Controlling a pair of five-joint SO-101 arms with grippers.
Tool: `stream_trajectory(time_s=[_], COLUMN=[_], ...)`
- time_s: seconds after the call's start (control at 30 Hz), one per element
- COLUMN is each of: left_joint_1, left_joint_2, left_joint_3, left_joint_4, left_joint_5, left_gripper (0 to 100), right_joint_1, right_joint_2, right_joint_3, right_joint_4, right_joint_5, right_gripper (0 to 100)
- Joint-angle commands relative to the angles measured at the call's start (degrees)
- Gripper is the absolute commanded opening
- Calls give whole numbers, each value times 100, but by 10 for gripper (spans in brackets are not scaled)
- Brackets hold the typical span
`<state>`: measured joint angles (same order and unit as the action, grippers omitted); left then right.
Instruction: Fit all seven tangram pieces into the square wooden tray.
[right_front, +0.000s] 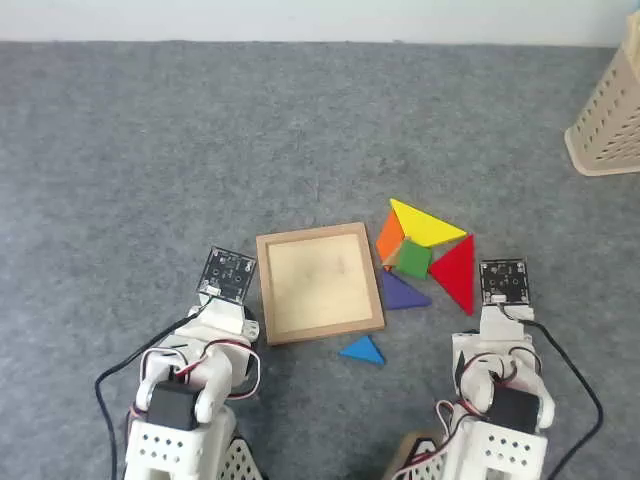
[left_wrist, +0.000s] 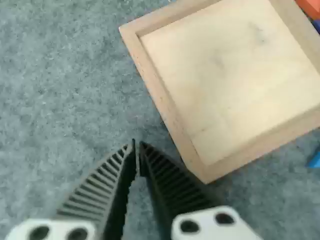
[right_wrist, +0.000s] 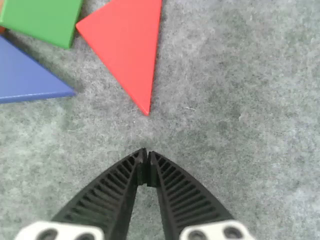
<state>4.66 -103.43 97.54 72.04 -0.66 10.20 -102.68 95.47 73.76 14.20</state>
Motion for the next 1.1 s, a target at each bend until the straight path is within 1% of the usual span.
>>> stream_trajectory(time_s=[0.0, 0.13, 0.37, 0.43, 0.53, 0.57, 0.67, 0.77, 0.87, 0.97, 1.07], left_joint_1=[-18, -18, -18, -18, -18, -18, -18, -18, -18, -18, -18], left_joint_2=[-114, -114, -114, -114, -114, -114, -114, -114, -114, -114, -114], left_joint_3=[-101, -101, -101, -101, -101, -101, -101, -101, -101, -101, -101], left_joint_4=[35, 35, 35, 35, 35, 35, 35, 35, 35, 35, 35], left_joint_5=[35, 35, 35, 35, 35, 35, 35, 35, 35, 35, 35], left_gripper=[12, 12, 12, 12, 12, 12, 12, 12, 12, 12, 12], right_joint_1=[48, 48, 101, 92, 242, 303, 382, 295, 163, -66, -303], right_joint_2=[31, 31, 31, 31, 66, 84, 110, 303, 1121, 2448, 4013], right_joint_3=[97, 97, 88, 0, -299, -431, -932, -1600, -2338, -3138, -4009], right_joint_4=[31, 22, -1015, -1235, -1218, -1191, -1007, -690, -523, -523, -514], right_joint_5=[79, 70, 97, 440, 1565, 1626, 1468, 1319, 1231, 1213, 809], right_gripper=[6, 6, 6, 6, 6, 6, 6, 6, 6, 6, 6])
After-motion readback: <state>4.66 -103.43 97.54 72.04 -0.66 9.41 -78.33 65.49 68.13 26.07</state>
